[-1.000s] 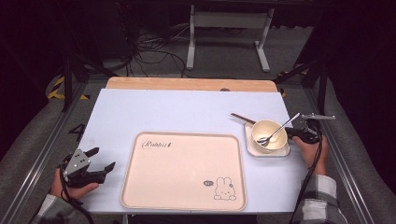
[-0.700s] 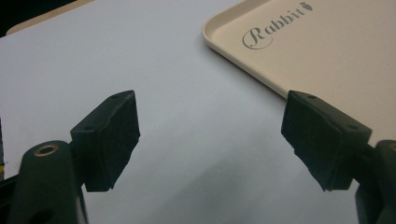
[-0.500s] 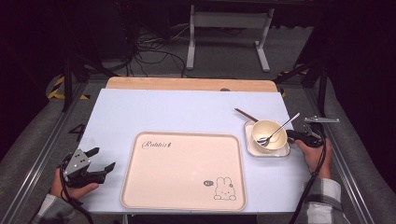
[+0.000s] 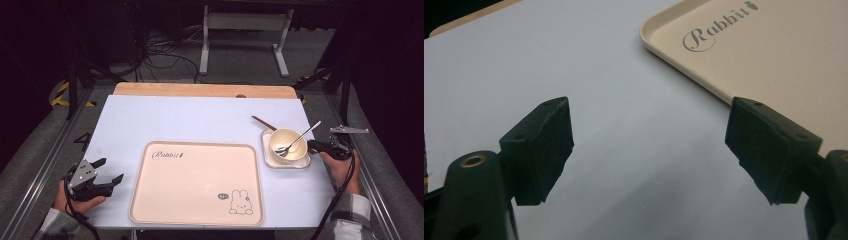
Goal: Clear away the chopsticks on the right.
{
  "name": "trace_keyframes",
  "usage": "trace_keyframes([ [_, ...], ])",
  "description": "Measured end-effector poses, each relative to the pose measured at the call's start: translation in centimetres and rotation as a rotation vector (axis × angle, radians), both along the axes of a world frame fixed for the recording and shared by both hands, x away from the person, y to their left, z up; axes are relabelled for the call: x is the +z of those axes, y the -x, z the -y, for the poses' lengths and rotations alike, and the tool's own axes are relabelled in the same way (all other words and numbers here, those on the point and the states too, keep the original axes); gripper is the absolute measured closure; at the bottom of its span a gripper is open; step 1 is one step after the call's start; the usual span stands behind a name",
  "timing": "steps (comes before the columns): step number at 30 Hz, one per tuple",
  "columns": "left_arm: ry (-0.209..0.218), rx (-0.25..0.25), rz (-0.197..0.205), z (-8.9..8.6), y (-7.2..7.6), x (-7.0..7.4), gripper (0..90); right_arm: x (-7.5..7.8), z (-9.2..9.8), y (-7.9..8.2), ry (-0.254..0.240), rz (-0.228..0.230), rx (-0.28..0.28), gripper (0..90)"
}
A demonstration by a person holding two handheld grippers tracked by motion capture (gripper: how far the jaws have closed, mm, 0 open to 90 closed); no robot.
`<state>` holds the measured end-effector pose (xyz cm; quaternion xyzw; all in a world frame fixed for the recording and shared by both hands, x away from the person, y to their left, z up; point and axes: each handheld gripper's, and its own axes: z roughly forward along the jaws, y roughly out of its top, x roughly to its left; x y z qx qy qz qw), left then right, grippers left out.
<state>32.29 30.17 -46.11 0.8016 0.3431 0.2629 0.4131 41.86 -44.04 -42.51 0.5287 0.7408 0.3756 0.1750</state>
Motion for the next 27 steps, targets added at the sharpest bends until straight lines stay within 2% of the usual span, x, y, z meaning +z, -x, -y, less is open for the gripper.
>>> trace_keyframes([
  [3, 0.002, -0.003, 0.001, 0.01, 0.02, 0.01, 20.0, 0.02, -0.1, 0.04, 0.014, -0.006, 0.008, 80.2],
  [12, 0.011, -0.007, -0.001, 0.01, 0.11, 0.04, 19.8, -0.23, 0.12, -0.03, -0.005, -0.01, 0.014, 79.5],
  [17, 0.019, -0.007, -0.001, -0.08, 0.1, 0.07, 19.7, -0.62, 0.05, -0.37, -0.003, -0.031, 0.022, 79.3],
  [27, 0.018, -0.01, -0.002, 0.0, 0.09, 0.07, 19.7, -0.62, 0.01, -0.37, -0.011, -0.023, 0.022, 85.2],
])
